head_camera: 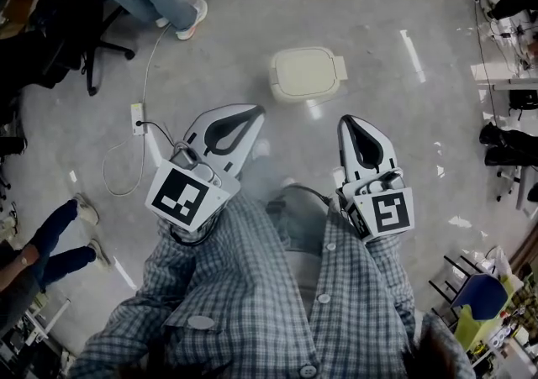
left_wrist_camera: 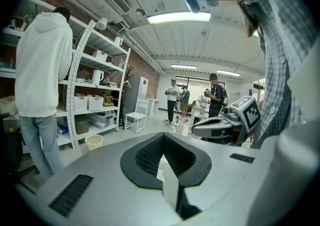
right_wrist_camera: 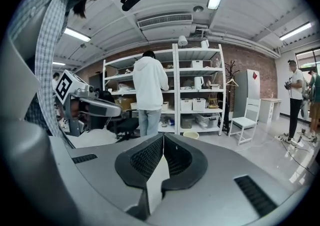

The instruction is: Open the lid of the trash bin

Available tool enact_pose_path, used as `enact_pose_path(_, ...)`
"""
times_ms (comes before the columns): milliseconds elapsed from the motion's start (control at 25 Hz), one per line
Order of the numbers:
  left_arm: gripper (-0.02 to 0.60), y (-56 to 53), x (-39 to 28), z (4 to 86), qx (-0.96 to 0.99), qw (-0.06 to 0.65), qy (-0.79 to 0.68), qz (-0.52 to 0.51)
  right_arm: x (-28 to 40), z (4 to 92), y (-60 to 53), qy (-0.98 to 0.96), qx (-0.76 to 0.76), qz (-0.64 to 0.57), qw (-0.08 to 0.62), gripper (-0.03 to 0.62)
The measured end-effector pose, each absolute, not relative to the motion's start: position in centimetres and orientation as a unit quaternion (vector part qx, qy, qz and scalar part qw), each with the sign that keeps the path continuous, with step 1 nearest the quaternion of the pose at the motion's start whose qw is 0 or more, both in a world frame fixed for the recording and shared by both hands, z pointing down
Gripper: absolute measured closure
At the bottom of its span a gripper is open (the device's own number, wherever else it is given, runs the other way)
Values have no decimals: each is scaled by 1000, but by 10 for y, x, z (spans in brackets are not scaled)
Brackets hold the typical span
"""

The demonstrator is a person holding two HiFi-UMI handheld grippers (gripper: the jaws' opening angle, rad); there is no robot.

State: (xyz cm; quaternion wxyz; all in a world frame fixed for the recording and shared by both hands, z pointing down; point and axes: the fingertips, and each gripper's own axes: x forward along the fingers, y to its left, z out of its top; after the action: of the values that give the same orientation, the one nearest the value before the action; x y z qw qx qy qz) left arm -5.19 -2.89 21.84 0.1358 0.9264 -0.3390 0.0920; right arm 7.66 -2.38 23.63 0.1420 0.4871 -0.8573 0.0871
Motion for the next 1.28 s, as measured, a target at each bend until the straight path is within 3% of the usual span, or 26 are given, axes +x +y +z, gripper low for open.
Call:
enact_pose_path(640, 575, -59, -70, 245, 928, 166, -319, 100, 61, 261, -47, -841, 505, 111, 159, 574)
enact_pose_path(1280, 575, -64, -68, 289, 893, 218, -369, 134, 71, 314, -60, -868, 430, 149, 197, 574)
